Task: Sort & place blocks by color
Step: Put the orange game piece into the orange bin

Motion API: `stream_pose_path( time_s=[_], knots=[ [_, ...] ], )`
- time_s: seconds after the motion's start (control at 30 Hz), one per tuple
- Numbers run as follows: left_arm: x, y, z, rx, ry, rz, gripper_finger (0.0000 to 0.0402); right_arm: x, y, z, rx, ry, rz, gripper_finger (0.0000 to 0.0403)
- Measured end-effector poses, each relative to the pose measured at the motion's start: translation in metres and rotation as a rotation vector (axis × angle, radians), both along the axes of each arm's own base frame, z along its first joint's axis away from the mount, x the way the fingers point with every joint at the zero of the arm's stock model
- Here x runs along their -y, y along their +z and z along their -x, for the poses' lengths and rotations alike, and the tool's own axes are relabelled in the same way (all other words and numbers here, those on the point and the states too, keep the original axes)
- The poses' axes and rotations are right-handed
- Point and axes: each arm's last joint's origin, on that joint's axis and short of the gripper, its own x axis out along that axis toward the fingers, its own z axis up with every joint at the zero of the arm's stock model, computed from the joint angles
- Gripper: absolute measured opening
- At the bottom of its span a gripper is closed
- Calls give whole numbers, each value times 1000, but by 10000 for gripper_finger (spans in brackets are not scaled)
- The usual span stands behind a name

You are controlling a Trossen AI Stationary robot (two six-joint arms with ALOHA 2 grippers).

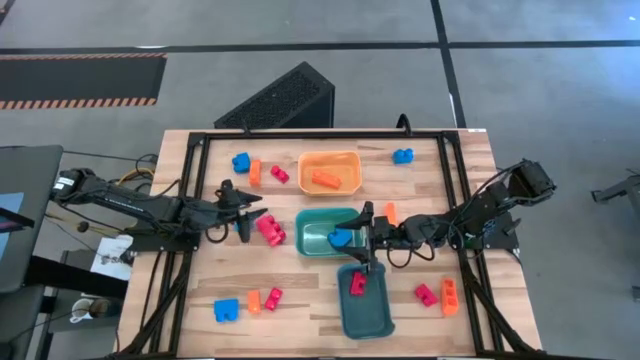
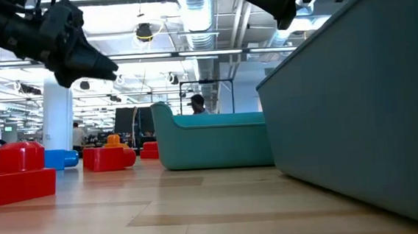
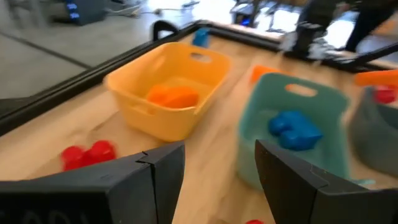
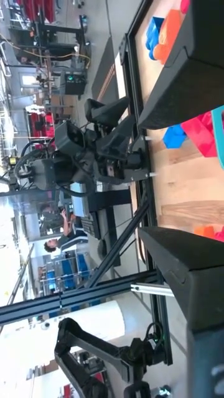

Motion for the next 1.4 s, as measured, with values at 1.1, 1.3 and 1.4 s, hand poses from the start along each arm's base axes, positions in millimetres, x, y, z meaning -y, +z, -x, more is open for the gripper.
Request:
stream_pose_path(
  time_s=[1.1,1.3,1.4],
  knots=[
    [-65,-2,-7,-29,456,84,183,6,19,8,60,-12,-11,290],
    [-83,-19,-11,-149,497,100,210,6,18,8,56,-12,-11,290],
    [-91,-27,-13,-200,525,111,239,6,18,8,56,-11,-11,290]
  ],
)
